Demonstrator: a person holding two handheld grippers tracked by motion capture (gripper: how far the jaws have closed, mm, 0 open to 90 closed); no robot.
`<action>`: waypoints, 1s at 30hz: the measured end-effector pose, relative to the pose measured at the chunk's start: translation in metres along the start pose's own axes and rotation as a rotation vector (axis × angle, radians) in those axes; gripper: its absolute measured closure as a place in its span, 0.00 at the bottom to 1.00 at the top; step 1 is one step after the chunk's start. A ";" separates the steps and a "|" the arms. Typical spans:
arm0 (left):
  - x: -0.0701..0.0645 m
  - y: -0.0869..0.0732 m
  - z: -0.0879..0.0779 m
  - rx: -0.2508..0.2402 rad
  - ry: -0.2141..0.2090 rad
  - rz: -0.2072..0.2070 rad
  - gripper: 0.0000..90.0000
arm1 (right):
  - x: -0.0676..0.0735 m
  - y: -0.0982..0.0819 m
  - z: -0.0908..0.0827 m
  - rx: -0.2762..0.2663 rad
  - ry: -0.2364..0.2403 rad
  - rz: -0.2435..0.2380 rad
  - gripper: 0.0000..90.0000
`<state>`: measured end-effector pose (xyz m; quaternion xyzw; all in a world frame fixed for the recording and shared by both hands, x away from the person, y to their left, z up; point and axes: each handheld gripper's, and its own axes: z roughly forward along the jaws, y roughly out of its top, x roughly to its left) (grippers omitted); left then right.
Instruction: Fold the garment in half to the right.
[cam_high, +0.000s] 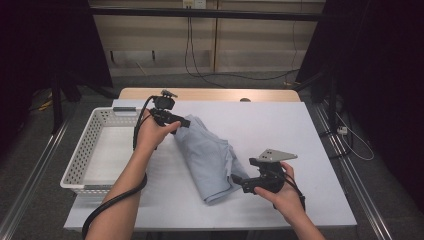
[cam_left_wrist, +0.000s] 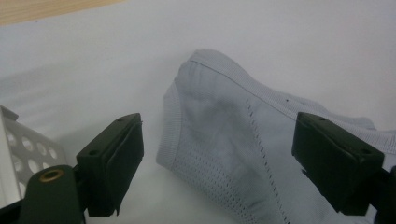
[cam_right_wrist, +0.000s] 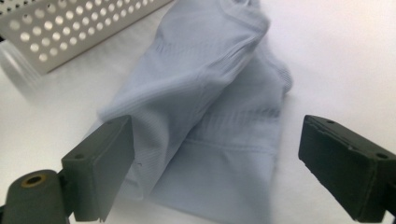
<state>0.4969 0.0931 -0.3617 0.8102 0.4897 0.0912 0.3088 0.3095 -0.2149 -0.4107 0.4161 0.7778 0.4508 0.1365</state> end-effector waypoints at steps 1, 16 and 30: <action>0.000 -0.001 0.000 0.003 0.001 0.000 0.18 | -0.002 0.001 -0.002 -0.007 -0.002 0.004 0.12; -0.007 -0.011 -0.001 0.021 -0.017 0.049 0.15 | -0.034 0.007 -0.005 -0.024 -0.049 0.043 0.17; -0.018 -0.018 0.000 0.021 -0.033 0.077 0.14 | -0.032 0.017 0.014 -0.016 -0.021 0.034 0.34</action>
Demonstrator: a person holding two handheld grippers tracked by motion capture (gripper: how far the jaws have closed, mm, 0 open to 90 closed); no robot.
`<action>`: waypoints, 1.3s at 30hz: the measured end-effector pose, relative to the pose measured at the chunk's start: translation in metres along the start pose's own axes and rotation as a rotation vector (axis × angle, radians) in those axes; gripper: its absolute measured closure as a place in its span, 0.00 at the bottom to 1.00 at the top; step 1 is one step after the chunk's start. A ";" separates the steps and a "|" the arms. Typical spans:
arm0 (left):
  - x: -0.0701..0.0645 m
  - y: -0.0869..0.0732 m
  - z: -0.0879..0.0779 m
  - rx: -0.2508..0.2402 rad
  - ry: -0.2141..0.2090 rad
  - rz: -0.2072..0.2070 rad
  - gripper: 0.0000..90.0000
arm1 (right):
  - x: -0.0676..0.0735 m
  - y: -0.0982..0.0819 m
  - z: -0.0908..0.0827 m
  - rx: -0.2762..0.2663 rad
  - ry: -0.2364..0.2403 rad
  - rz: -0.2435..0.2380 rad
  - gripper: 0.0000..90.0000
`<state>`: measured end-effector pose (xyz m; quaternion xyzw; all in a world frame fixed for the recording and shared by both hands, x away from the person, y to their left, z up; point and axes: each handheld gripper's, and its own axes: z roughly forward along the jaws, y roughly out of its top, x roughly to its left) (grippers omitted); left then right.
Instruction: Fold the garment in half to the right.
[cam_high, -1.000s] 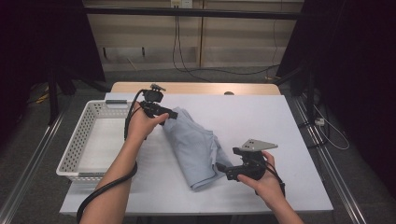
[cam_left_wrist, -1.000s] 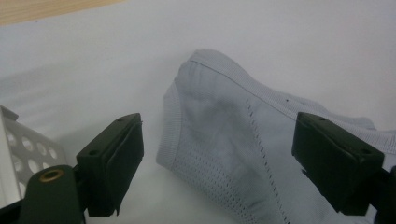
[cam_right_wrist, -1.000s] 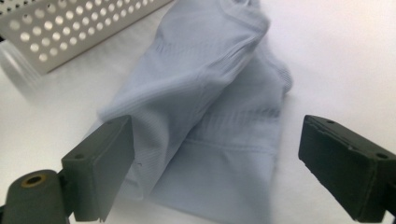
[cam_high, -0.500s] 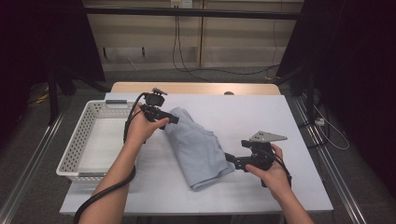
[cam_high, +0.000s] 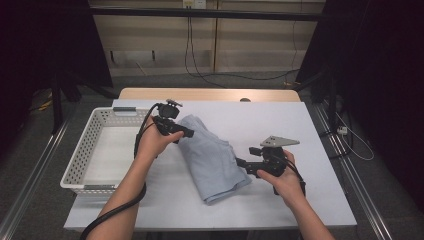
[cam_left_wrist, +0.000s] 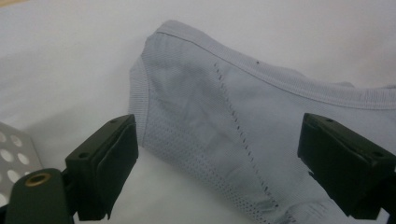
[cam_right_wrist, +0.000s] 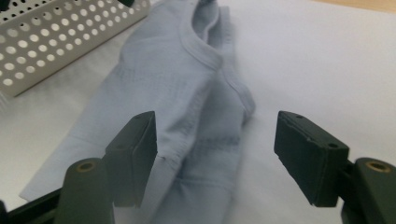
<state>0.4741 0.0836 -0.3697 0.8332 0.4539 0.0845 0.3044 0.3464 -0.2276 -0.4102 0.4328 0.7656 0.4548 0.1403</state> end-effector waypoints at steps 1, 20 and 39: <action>0.000 0.000 0.000 0.000 0.000 0.002 0.14 | 0.002 0.001 0.002 -0.004 0.009 -0.005 0.36; -0.004 -0.014 -0.005 -0.023 -0.013 0.017 0.13 | -0.003 -0.005 0.017 0.016 -0.034 0.019 1.00; -0.008 -0.027 0.001 -0.022 -0.034 -0.005 0.13 | -0.008 -0.015 0.036 0.055 -0.082 -0.069 0.88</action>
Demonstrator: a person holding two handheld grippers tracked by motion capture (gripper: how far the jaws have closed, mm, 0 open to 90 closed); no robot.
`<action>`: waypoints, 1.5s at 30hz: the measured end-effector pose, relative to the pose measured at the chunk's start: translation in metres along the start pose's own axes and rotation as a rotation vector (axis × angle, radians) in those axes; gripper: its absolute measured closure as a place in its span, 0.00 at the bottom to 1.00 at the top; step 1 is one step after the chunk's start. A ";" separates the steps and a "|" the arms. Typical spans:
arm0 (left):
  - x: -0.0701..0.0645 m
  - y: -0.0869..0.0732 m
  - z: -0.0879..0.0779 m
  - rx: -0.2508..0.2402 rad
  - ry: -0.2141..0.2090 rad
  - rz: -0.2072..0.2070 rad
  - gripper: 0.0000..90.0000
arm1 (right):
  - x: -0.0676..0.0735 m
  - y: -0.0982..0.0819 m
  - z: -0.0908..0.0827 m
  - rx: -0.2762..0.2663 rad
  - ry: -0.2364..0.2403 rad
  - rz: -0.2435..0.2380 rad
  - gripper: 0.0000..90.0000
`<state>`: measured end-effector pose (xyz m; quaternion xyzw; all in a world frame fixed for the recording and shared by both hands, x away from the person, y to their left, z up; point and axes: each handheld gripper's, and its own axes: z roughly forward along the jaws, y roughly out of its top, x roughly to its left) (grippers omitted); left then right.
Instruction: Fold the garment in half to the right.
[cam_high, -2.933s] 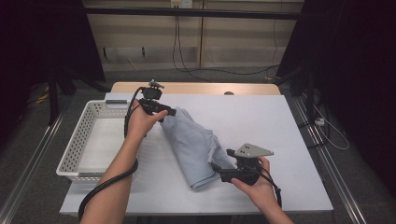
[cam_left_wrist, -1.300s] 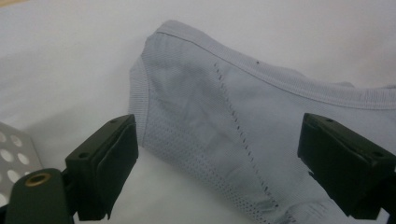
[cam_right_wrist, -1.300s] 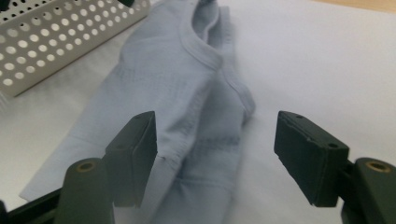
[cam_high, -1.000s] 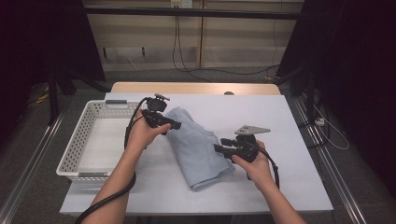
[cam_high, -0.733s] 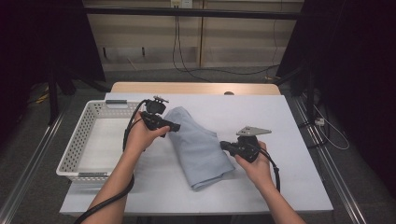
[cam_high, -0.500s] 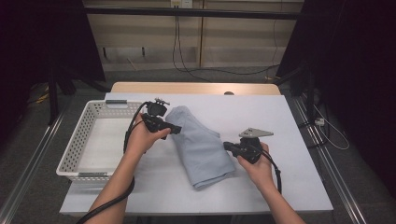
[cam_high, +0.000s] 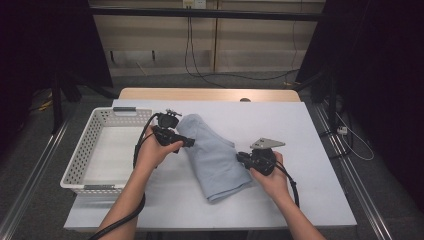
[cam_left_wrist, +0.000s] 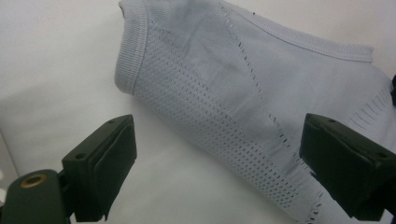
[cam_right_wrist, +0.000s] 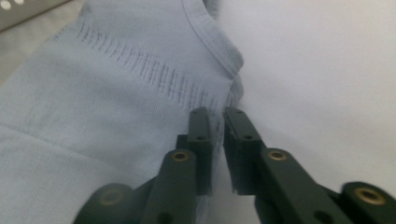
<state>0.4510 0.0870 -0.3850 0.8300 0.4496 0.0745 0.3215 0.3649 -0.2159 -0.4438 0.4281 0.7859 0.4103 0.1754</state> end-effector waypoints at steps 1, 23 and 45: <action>0.000 -0.001 0.000 0.006 -0.006 0.009 0.13 | 0.000 0.000 0.000 -0.003 -0.010 -0.001 0.85; -0.009 -0.017 -0.009 -0.014 -0.026 0.016 0.11 | -0.018 -0.006 -0.032 -0.037 0.031 0.069 0.20; -0.019 -0.032 -0.005 -0.002 -0.050 0.016 0.10 | -0.022 -0.029 -0.063 -0.014 0.025 0.036 0.12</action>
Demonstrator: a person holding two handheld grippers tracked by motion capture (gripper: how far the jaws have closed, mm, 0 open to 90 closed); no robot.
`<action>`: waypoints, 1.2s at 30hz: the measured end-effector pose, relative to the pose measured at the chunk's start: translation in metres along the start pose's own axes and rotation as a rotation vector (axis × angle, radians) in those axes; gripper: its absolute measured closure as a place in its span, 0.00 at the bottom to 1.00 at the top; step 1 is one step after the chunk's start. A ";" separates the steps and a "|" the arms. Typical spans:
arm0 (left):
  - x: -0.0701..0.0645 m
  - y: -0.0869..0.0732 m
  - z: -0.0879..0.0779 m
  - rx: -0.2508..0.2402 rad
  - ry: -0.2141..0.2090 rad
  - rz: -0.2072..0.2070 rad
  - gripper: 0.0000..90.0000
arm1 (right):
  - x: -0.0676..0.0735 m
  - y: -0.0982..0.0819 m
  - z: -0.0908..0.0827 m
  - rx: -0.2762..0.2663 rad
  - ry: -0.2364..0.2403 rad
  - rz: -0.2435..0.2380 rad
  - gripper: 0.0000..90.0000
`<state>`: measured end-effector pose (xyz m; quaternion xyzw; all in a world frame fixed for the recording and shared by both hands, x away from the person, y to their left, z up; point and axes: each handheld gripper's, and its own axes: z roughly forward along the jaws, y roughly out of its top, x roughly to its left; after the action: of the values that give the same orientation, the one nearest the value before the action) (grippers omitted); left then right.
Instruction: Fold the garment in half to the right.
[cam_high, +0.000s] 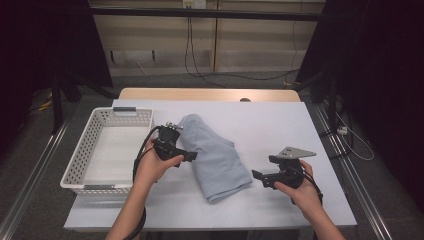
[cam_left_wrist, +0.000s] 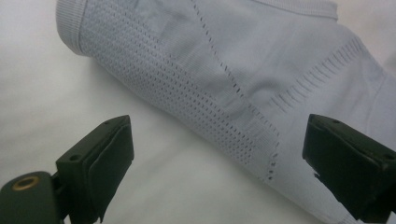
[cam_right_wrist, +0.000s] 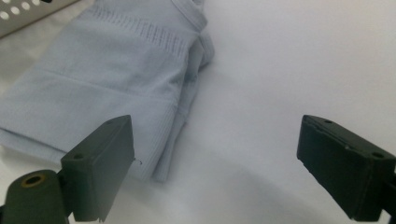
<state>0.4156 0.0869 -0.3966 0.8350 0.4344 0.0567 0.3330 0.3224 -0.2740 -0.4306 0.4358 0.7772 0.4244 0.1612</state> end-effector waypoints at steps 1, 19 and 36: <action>0.000 -0.001 0.000 -0.003 0.002 -0.001 0.10 | 0.000 -0.001 -0.001 0.003 -0.007 -0.008 0.12; -0.009 -0.013 0.006 0.010 0.013 0.007 0.10 | 0.000 -0.020 -0.007 0.017 -0.015 -0.024 0.10; -0.018 -0.020 0.012 0.023 0.000 -0.007 0.10 | 0.001 -0.022 -0.012 0.008 -0.023 -0.033 0.10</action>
<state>0.3956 0.0751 -0.4149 0.8372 0.4380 0.0503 0.3235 0.3027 -0.2846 -0.4408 0.4285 0.7841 0.4135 0.1751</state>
